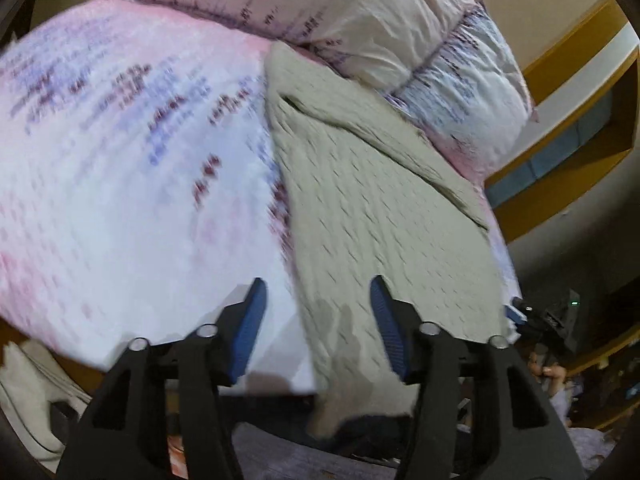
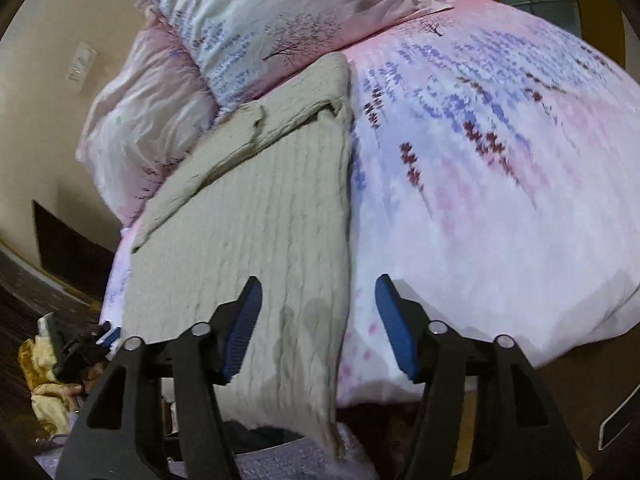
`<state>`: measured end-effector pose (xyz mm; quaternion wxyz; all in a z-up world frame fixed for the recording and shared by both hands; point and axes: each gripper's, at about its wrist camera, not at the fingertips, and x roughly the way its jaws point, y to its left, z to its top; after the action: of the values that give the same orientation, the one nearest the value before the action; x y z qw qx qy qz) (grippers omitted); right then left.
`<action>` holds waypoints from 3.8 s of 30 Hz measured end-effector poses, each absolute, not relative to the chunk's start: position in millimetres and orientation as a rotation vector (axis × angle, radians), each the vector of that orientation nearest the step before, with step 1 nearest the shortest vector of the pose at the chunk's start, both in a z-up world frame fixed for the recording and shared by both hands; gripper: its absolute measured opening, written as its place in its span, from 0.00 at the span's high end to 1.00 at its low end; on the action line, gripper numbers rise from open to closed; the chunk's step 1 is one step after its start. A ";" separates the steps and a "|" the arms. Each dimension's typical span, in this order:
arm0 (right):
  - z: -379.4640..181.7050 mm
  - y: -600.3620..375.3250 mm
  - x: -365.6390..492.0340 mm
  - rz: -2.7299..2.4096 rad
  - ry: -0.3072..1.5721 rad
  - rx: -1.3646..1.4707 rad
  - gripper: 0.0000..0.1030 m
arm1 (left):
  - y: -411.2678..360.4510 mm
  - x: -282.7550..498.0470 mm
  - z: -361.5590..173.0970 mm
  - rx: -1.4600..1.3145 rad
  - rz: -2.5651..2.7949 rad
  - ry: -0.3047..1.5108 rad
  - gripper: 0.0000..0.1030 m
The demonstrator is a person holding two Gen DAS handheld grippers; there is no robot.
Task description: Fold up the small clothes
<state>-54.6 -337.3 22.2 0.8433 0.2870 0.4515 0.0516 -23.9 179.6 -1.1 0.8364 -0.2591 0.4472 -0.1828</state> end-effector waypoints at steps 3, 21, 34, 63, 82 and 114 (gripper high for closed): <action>14.5 -333.2 -62.8 0.192 0.970 0.658 0.56 | 168.6 -41.5 -3.1 -0.570 -0.420 0.943 0.57; -8.1 -307.2 -93.5 0.404 0.986 0.779 0.92 | 144.9 -69.2 -19.5 -0.743 -0.547 0.986 0.90; 80.7 -290.0 -64.3 0.301 0.654 0.492 0.93 | 156.6 -26.9 53.2 -0.539 -0.454 0.738 0.94; 109.1 -285.1 110.3 0.010 0.380 0.169 0.93 | 142.2 184.9 83.0 -0.488 -0.229 0.584 0.94; 34.9 -321.9 203.5 -0.121 0.701 0.506 0.89 | 133.8 261.4 20.0 -0.545 -0.145 0.777 0.94; 26.3 -353.0 149.4 -0.103 0.837 0.471 0.57 | 163.9 198.7 6.1 -0.454 -0.260 0.891 0.52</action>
<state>149.4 -353.0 26.3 0.8856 0.2266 0.4023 -0.0494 198.7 163.9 6.1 0.8694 -0.2169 0.4261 -0.1243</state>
